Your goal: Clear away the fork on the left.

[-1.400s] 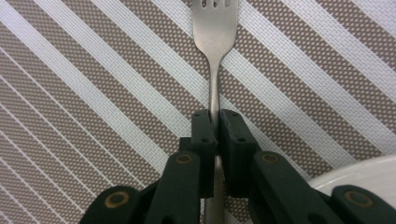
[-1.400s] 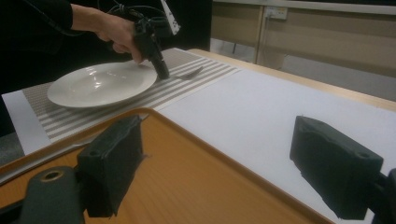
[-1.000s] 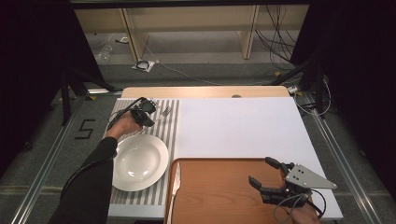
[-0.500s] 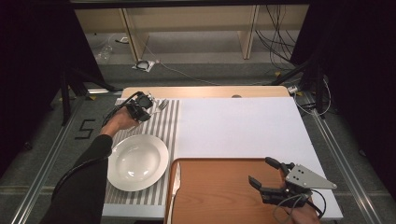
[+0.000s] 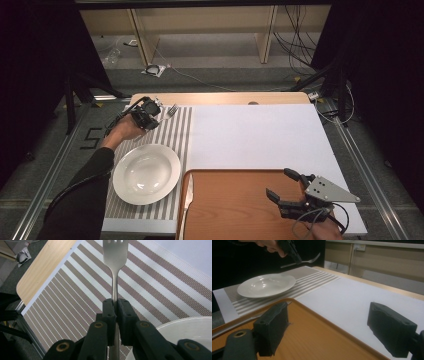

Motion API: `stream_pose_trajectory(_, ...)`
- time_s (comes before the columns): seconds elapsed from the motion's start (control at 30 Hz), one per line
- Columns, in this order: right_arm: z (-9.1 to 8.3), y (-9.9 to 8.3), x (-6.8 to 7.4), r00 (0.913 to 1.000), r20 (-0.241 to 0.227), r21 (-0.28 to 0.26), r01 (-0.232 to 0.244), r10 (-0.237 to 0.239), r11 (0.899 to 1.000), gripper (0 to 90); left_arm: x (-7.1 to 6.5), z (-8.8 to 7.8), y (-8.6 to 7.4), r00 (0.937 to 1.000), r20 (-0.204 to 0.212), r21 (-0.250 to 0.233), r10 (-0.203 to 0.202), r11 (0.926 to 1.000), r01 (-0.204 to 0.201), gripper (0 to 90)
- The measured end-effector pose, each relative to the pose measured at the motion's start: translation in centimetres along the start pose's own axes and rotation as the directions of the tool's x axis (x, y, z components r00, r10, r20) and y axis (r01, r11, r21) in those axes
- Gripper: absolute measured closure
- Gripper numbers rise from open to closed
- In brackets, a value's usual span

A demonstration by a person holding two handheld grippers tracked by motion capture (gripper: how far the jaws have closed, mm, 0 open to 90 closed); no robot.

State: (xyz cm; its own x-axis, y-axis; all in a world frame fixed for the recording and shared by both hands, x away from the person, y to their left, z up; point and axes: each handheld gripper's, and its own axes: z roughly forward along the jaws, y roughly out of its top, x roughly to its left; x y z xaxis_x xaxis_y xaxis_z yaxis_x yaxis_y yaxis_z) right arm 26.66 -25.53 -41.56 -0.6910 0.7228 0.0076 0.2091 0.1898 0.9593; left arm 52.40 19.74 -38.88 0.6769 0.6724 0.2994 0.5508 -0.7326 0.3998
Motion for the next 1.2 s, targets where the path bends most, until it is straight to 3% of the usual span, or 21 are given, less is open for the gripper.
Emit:
stream_pose_trajectory(0.1,0.0,0.0,0.0,1.0,0.001,0.0,0.001,-0.001,1.0,18.1,-0.6,-0.8,0.1,0.9999,0.006,-0.033,-0.014,0.9993,0.015,84.2)
stream_pose_trajectory(0.2,0.0,0.0,0.0,1.0,0.002,0.001,0.002,-0.002,1.0,18.1,-1.3,-1.3,0.1,0.9999,0.003,-0.045,0.01,0.999,-0.01,84.2)
stream_pose_trajectory(0.47,-0.1,0.0,0.0,1.0,0.002,-0.001,0.002,-0.002,1.0,18.1,-3.6,-3.3,0.2,0.999,0.031,-0.086,0.034,0.9958,-0.031,84.2)
stream_pose_trajectory(0.87,0.0,0.0,0.0,1.0,0.005,-0.001,0.005,-0.005,1.0,18.1,-7.0,-4.9,-0.6,0.9958,0.08,-0.143,0.045,0.9892,-0.033,84.1)
stream_pose_trajectory(1.2,0.0,0.0,0.1,1.0,0.006,-0.001,0.002,-0.002,1.0,18.1,-10.5,-5.8,-1.6,0.9868,0.151,-0.23,0.058,0.9729,-0.022,84.1)
